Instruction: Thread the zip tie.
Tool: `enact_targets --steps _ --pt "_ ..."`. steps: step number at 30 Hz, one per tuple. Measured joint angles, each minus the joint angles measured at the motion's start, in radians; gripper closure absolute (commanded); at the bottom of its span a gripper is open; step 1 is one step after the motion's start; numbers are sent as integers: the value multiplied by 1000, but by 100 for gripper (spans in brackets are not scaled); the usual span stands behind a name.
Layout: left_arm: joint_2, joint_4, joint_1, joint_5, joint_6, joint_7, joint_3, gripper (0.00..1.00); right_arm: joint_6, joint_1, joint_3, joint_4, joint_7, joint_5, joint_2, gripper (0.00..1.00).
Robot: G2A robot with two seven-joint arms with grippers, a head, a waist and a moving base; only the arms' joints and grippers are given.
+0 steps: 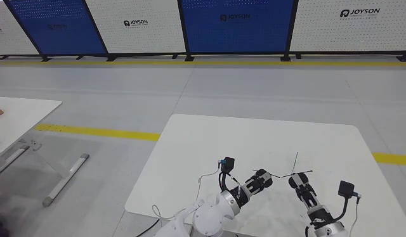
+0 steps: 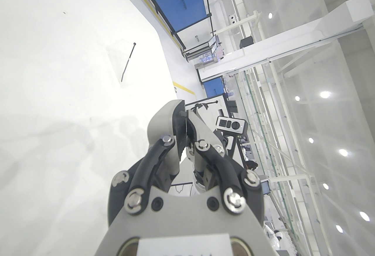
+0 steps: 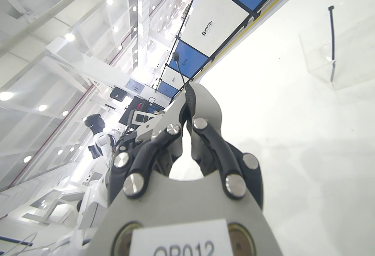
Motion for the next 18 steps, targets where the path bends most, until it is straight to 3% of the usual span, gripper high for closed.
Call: enact_targets --steps 7,14,18 --pt "0 0 0 0 0 0 0 100 5 -19 3 -15 -69 20 -6 100" --pt "0 0 0 0 0 0 0 100 117 -58 -7 -59 -118 31 -12 100" --pt "0 0 0 0 0 0 0 100 119 -58 -8 -60 -115 35 -12 100"
